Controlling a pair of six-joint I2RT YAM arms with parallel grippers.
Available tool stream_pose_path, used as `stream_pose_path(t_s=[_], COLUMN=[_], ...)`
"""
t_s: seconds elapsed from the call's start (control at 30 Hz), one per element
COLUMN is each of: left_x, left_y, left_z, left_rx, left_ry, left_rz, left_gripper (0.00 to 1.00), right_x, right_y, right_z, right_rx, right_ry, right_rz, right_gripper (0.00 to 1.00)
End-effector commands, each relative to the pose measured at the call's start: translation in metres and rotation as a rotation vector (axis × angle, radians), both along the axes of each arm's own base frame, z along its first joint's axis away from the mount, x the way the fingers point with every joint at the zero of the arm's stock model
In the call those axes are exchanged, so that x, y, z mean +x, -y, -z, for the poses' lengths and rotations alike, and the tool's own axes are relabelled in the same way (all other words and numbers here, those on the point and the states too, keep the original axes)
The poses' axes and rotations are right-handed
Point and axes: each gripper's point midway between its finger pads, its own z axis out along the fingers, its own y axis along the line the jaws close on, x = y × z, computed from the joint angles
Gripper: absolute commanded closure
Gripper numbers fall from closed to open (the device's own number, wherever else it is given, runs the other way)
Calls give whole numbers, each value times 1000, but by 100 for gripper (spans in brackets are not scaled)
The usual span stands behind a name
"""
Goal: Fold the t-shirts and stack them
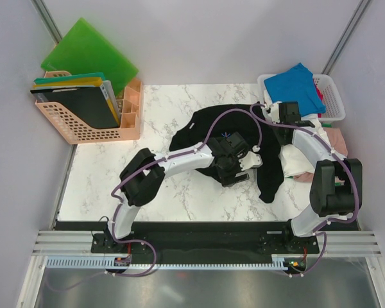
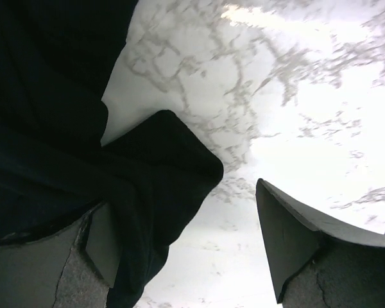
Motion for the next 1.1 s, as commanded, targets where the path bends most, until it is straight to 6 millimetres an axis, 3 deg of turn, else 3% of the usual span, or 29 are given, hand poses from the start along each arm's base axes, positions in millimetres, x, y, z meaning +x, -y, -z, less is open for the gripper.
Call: stream_pose_path(t_s=[0.0,0.13,0.33,0.57,0.63,0.73,0.77,0.87,0.9,1.07], left_x=[3,3,0,0,10,26,30,39,39,25], left_y=[20,20,3,-32,-40,-47,-47,-52,-53,-50], left_z=[-38,-35,-21,6,7,-8,-27,-49,-64,-83], left_rx=[-92,-67,-3,79,81,12,-24,-55,-84,-155], left_ry=[42,52,53,49,60,87,108,153,170,139], left_rz=[-18,-14,-18,-47,-75,-131,-142,-163,-167,-155], left_gripper=[16,15,15,15,16,16,16,15,15,15], right_x=[4,3,1,1,1,1,1,1,1,4], right_y=[-2,-3,-2,-5,-6,-5,-6,-7,-7,-10], right_z=[-3,0,3,-13,-17,-18,-16,-12,-11,-8], right_rx=[13,20,20,31,39,32,33,37,38,44], right_ry=[37,33,27,69,80,79,74,66,63,58], right_rz=[2,0,2,-9,-11,-12,-13,-14,-13,-14], right_gripper=[100,100,100,100,100,100,100,100,100,100])
